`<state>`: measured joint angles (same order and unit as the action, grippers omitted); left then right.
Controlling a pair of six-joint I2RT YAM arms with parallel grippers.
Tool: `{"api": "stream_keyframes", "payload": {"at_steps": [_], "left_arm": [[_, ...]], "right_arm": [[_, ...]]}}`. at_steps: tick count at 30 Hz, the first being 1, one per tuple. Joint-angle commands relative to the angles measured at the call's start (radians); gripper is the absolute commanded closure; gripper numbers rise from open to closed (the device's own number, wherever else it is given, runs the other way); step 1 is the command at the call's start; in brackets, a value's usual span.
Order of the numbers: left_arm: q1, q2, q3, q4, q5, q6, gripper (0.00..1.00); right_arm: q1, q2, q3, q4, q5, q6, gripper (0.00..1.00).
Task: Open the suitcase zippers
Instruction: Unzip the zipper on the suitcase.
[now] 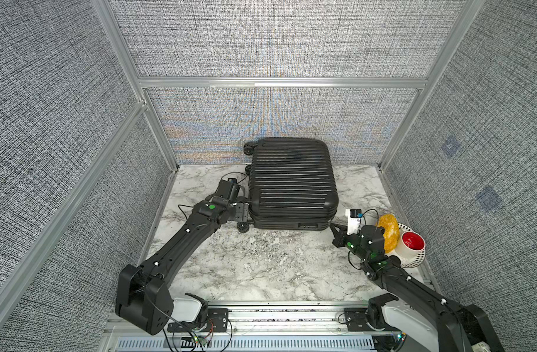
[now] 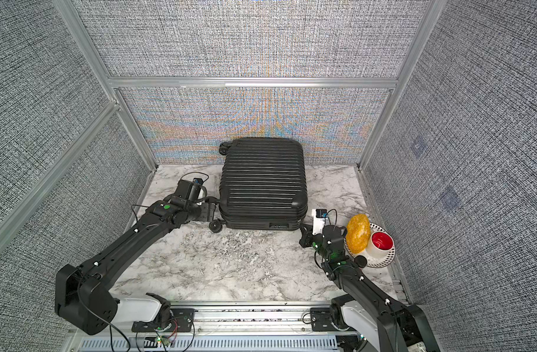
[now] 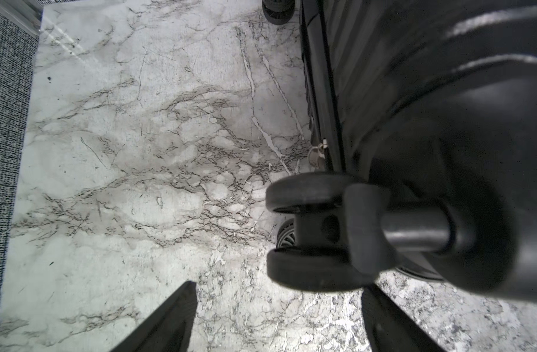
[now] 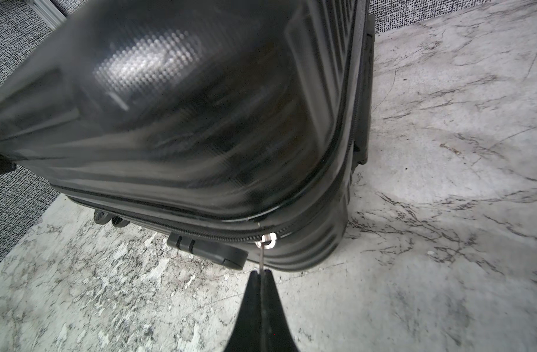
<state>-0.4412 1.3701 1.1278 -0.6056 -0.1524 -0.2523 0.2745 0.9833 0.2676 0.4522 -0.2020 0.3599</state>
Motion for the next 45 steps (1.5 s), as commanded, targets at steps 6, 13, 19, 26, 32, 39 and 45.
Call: {"api": "stream_keyframes", "payload": {"at_steps": [6, 13, 19, 26, 32, 39, 45], "left_arm": [[0.009, 0.057, 0.029, 0.085, 0.124, 0.047, 0.13], [0.011, 0.108, 0.06, 0.078, 0.109, 0.057, 0.17], [0.012, 0.148, 0.092, 0.057, 0.063, 0.079, 0.25], [0.014, 0.161, 0.093, 0.066, 0.052, 0.095, 0.42], [0.018, 0.162, 0.094, 0.063, 0.054, 0.113, 0.68], [0.024, 0.166, 0.093, 0.056, 0.063, 0.13, 0.99], [0.027, 0.138, 0.079, 0.07, 0.11, 0.127, 0.9]], "right_arm": [[0.002, -0.006, 0.004, 0.055, -0.045, -0.006, 1.0], [0.001, -0.007, 0.005, 0.051, -0.042, -0.006, 1.0], [0.002, -0.012, 0.005, 0.045, -0.037, -0.006, 1.0], [0.002, -0.021, 0.003, 0.028, -0.028, -0.007, 1.0], [0.002, -0.066, -0.004, -0.027, 0.046, -0.004, 1.0], [0.002, -0.094, 0.0, -0.103, 0.179, 0.015, 1.0], [-0.004, -0.087, -0.007, -0.064, 0.127, 0.004, 1.0]]}}
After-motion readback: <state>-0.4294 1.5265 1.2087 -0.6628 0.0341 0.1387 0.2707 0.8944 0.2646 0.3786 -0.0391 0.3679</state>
